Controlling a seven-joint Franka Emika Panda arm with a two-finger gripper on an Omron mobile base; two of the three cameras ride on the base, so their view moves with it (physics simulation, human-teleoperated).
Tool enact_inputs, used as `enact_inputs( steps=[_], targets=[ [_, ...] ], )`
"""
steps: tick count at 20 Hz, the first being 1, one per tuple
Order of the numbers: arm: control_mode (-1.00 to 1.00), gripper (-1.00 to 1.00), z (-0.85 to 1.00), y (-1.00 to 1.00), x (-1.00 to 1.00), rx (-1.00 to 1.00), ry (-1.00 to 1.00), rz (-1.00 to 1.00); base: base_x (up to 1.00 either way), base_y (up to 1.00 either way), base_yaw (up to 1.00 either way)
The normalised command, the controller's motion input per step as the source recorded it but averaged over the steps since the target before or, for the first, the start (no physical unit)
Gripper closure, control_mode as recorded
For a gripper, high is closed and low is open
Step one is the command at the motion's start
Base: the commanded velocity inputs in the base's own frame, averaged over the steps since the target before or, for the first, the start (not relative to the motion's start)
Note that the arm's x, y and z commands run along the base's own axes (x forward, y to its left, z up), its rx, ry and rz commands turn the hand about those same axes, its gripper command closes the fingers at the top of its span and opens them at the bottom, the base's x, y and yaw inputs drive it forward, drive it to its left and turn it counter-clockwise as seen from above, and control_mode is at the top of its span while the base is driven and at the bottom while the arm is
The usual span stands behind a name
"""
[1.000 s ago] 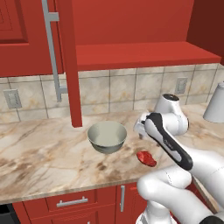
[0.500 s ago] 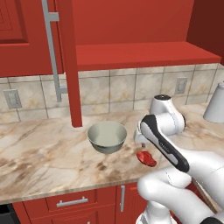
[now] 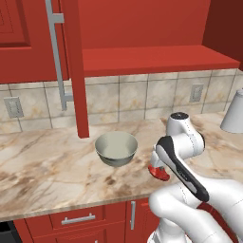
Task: Retrieve the bowl from the cabinet, then place the raw meat into the bowl to avoid contamination.
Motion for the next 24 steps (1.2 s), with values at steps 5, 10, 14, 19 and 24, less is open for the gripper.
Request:
enact_inputs(
  steps=[5,10,14,19,24],
  targets=[
    [-1.0,-1.0,-0.01,0.0,0.23,0.0,0.0,0.24,0.0,0.0,0.0],
    [-1.0,-1.0,-0.07,0.0,0.21,-0.01,0.0,0.16,0.0,0.0,0.0],
    [-1.0,-1.0,-0.08,-0.01,0.21,-0.02,0.0,0.08,0.0,0.0,0.0],
    [-1.0,-1.0,-0.12,0.0,0.06,-0.01,0.0,0.01,0.0,0.0,0.0],
    [-1.0,-1.0,-0.2,0.01,0.0,0.0,0.03,0.0,0.0,0.0,0.0]
  ],
)
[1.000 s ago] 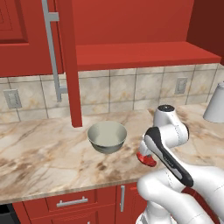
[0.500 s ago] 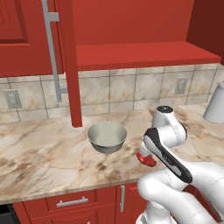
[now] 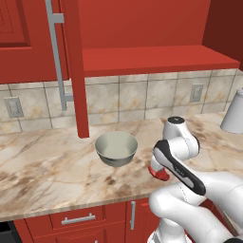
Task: Retrieve the bowl from the cabinet, then place the raw meat into the bowl to avoid contamination.
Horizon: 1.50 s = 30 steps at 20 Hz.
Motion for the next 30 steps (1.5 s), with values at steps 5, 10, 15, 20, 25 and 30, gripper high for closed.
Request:
enact_inputs(
  steps=[5,10,15,20,25,30],
  targets=[
    [-1.0,-1.0,-0.28,0.0,0.0,0.0,0.07,0.0,0.0,0.0,0.0],
    [-1.0,-1.0,-0.3,0.0,0.0,0.0,0.02,0.0,0.0,0.0,0.0],
    [-1.0,-1.0,-0.32,0.0,0.0,0.0,0.01,0.0,0.0,0.0,0.0],
    [-1.0,-1.0,-0.3,0.0,-0.01,0.0,0.02,0.0,0.0,0.0,0.0],
    [-1.0,-1.0,-0.34,0.0,-0.04,0.0,0.01,0.0,0.0,0.0,0.0],
    [-1.0,-1.0,-0.33,0.03,-0.09,0.0,0.0,0.0,0.0,0.0,0.0]
  ],
)
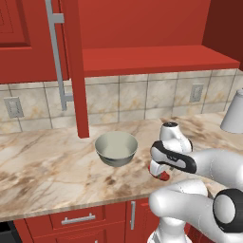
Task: Retrieve the bowl from the cabinet, then place the raw meat into the bowl to avoid contamination.
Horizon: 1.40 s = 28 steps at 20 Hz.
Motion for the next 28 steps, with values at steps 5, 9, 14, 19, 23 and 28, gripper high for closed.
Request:
enact_inputs(
  steps=[5,9,14,19,23,28],
  targets=[
    [-1.0,-1.0,-0.18,0.1,-0.27,0.0,-0.02,0.0,0.0,0.0,0.0],
    [-1.0,-1.0,-0.16,0.15,-0.31,0.0,-0.04,0.0,0.0,0.0,0.0],
    [-1.0,-1.0,-0.28,0.11,-0.2,0.0,-0.02,0.0,0.0,0.0,0.0],
    [-1.0,-1.0,-0.51,0.0,-0.07,0.0,0.0,0.0,0.0,0.0,0.0],
    [-1.0,-1.0,-0.56,0.02,-0.03,0.0,0.0,0.0,0.0,0.0,0.0],
    [-1.0,-1.0,-0.5,0.1,-0.09,0.0,-0.01,0.0,0.0,0.0,0.0]
  ],
)
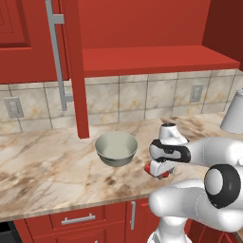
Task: Retrieve the bowl from the cabinet, then place the raw meat into the bowl to avoid contamination.
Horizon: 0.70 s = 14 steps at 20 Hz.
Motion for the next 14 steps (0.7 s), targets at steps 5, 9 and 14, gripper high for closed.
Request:
enact_inputs(
  steps=[5,9,14],
  targets=[
    [-1.0,-1.0,-0.39,0.17,-0.1,0.0,-0.02,0.0,0.0,0.0,0.0],
    [-1.0,-1.0,-0.28,0.21,-0.07,0.0,0.0,0.0,0.0,0.0,0.0],
    [-1.0,-1.0,-0.22,0.24,-0.03,0.0,-0.02,0.0,0.0,0.0,0.0]
  ],
)
